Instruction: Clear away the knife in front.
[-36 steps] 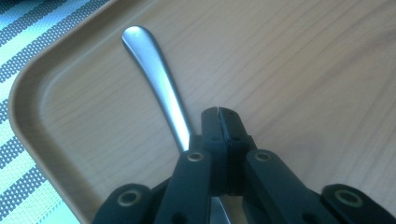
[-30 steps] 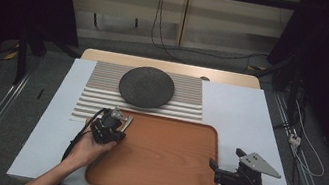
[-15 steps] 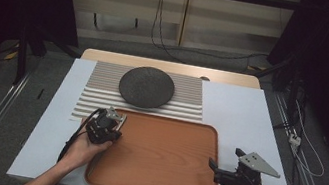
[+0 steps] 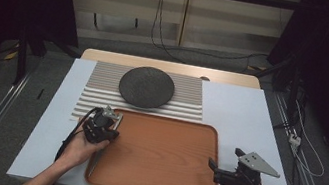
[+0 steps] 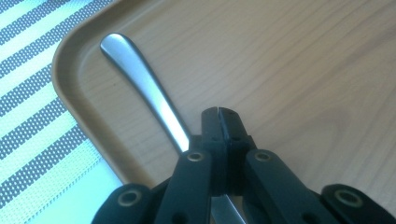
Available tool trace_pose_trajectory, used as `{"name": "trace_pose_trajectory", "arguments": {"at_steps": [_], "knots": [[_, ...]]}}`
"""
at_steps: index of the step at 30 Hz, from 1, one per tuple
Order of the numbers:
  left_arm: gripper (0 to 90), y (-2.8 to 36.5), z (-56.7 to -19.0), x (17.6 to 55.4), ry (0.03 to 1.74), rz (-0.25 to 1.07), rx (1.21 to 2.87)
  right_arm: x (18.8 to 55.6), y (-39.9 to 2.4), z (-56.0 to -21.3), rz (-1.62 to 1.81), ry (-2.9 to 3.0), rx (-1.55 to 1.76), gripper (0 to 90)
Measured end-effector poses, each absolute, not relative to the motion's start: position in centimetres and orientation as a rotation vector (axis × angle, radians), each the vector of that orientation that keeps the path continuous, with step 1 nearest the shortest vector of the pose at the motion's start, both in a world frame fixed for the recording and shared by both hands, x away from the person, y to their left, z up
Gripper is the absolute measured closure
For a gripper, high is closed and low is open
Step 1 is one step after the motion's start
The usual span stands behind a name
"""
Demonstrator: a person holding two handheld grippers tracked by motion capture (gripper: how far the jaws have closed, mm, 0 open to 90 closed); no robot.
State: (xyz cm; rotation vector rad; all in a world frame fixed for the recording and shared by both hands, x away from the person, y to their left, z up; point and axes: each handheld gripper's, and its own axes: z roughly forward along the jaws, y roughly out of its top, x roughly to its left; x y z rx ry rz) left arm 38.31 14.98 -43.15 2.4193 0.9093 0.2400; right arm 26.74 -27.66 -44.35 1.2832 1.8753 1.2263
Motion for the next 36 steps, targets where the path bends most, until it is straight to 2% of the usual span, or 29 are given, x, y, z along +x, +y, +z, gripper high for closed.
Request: {"name": "trace_pose_trajectory", "arguments": {"at_steps": [16,24,26,32,36], "knots": [[89.9,15.87,-43.23,38.28,0.977,0.222,2.38,26.72,-27.65,-44.33,1.228,1.876,1.28,0.9],[80.0,15.58,-43.06,38.0,0.926,0.236,2.35,26.7,-27.69,-44.33,1.228,1.875,1.281,1.0],[72.8,15.57,-42.87,37.89,0.909,0.241,2.323,26.71,-27.71,-44.33,1.228,1.875,1.28,0.9],[34.9,15.61,-42.55,37.83,0.923,0.283,2.227,26.7,-27.67,-44.33,1.229,1.877,1.279,1.0],[12.9,15.35,-42.44,37.95,0.943,0.227,2.177,26.71,-27.73,-44.33,1.23,1.874,1.28,0.9]]}}
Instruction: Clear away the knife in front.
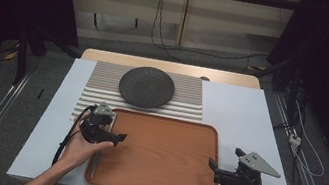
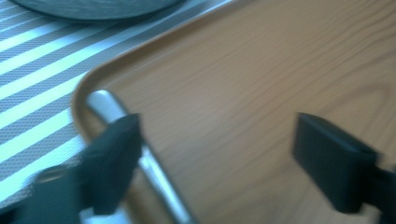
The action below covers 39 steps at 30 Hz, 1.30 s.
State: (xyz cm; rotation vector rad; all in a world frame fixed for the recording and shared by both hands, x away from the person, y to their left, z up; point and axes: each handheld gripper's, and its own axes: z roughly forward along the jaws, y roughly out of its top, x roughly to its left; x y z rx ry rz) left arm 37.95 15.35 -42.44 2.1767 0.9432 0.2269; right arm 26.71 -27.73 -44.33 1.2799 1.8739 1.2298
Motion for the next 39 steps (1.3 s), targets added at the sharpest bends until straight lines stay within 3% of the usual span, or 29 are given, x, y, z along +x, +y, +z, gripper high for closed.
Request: {"name": "trace_pose_trajectory", "arguments": {"at_steps": [2,9,16,35,39], "knots": [[6.1,15.2,-42.3,38.1,0.943,0.174,2.167,26.7,-27.7,-44.3,1.229,1.874,1.281,1.0],[6.1,15.4,-41.1,37.1,0.865,0.363,2.175,26.8,-27.7,-44.4,1.237,1.879,1.286,0.9],[6.4,16.1,-40.9,36.3,0.924,0.497,2.055,26.8,-27.9,-44.5,1.237,1.878,1.291,0.9],[5.8,19.6,-42.1,33.3,0.993,0.522,2.0,26.5,-28.1,-44.5,1.225,1.863,1.313,0.9],[6.3,19.9,-42.7,33.3,1.0,0.475,1.991,26.4,-28.1,-44.4,1.225,1.861,1.306,0.9]]}}
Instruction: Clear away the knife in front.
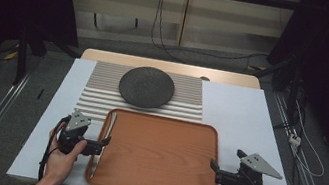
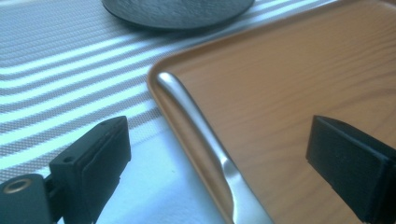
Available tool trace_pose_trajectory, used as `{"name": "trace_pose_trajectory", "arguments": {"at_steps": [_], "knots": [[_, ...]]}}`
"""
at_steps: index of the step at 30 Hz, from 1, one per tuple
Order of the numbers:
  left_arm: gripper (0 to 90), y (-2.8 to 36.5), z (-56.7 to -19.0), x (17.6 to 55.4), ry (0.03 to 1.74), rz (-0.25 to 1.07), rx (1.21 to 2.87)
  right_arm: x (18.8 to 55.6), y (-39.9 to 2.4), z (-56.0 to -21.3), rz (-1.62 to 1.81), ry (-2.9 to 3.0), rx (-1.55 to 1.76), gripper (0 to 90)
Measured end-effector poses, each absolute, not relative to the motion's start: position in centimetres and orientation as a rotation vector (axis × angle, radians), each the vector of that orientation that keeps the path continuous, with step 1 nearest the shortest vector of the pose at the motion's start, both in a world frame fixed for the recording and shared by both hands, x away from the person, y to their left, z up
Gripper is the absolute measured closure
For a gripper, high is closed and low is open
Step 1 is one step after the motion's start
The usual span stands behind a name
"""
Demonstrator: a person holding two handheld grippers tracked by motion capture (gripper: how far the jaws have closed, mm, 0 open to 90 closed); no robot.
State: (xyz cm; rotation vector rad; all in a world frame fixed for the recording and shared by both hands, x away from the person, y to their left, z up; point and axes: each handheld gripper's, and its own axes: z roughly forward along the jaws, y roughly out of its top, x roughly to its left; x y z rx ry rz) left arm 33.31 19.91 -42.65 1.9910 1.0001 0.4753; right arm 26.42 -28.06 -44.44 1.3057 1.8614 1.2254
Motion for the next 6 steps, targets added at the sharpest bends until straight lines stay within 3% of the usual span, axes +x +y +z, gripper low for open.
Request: {"name": "trace_pose_trajectory", "arguments": {"at_steps": [6], "knots": [[5.7,20.25,-42.65,33.15,1.025,0.492,1.972,26.43,-28.13,-44.47,1.229,1.861,1.31,0.9]]}}
